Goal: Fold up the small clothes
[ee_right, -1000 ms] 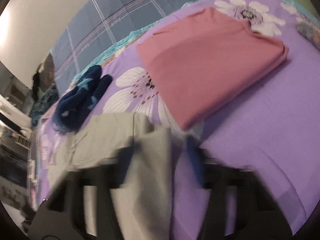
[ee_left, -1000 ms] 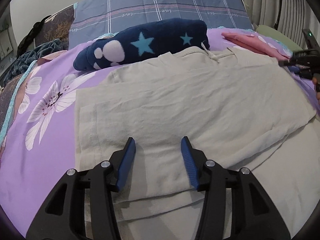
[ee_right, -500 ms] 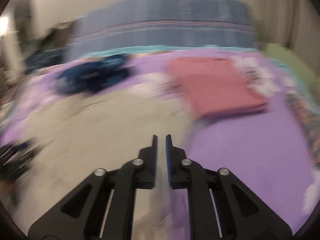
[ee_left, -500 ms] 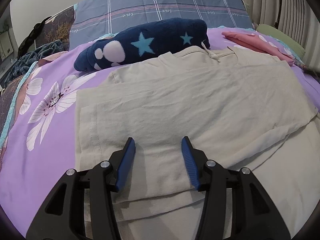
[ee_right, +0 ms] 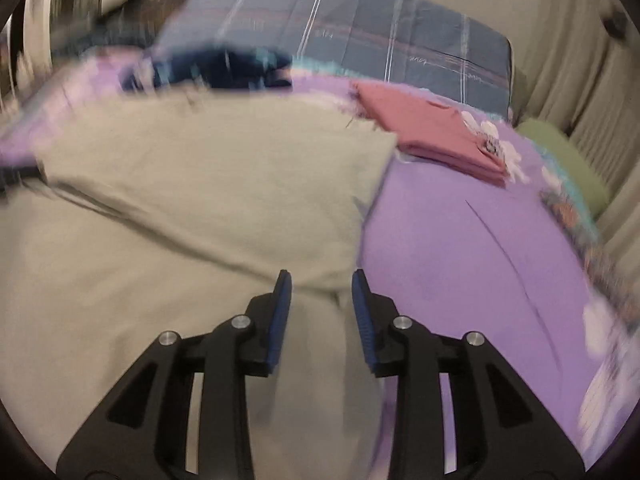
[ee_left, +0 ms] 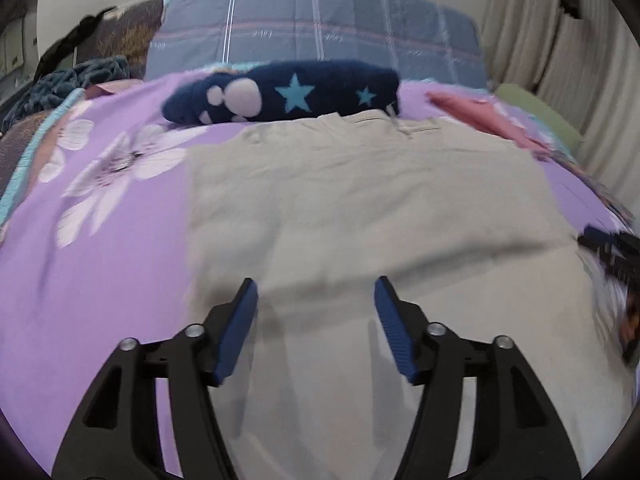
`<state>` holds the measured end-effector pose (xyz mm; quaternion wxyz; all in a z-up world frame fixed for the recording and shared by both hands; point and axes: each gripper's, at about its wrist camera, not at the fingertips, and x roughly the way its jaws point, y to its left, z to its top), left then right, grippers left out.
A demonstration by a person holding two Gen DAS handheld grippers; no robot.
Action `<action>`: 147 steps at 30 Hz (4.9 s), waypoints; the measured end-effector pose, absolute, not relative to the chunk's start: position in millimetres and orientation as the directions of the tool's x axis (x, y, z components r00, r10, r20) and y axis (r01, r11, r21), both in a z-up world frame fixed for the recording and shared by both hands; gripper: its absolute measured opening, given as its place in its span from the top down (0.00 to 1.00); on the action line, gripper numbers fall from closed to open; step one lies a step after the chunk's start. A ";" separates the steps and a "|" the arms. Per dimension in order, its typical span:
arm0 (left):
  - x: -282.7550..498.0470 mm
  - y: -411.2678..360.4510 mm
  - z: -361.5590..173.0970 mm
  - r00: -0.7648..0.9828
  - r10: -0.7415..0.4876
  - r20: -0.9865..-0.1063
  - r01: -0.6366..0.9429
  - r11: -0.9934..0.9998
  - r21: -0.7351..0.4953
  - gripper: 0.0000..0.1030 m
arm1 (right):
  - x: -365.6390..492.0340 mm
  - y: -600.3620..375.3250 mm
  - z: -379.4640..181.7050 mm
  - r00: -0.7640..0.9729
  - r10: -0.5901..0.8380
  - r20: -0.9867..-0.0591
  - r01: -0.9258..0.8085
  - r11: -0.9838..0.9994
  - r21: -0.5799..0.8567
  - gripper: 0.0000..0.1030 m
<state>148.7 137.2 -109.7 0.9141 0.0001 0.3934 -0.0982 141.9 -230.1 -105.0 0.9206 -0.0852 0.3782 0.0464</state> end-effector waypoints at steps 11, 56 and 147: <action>-1.6 170.1 -133.4 0.560 -0.287 -0.777 0.346 0.933 -0.095 0.34 | 18.7 -318.8 -120.7 0.548 0.324 -0.771 -0.167 0.946 0.279 0.59; -206.4 176.2 46.2 0.818 -0.566 -0.097 0.510 0.794 -0.331 0.99 | -187.7 -382.9 40.7 0.747 0.661 -0.073 -0.527 0.656 0.540 0.97; 179.4 212.9 -129.4 0.646 -0.262 -0.716 -0.099 0.902 -0.419 0.39 | 228.0 -344.2 -94.8 0.589 0.400 -0.703 -0.099 0.898 0.428 0.47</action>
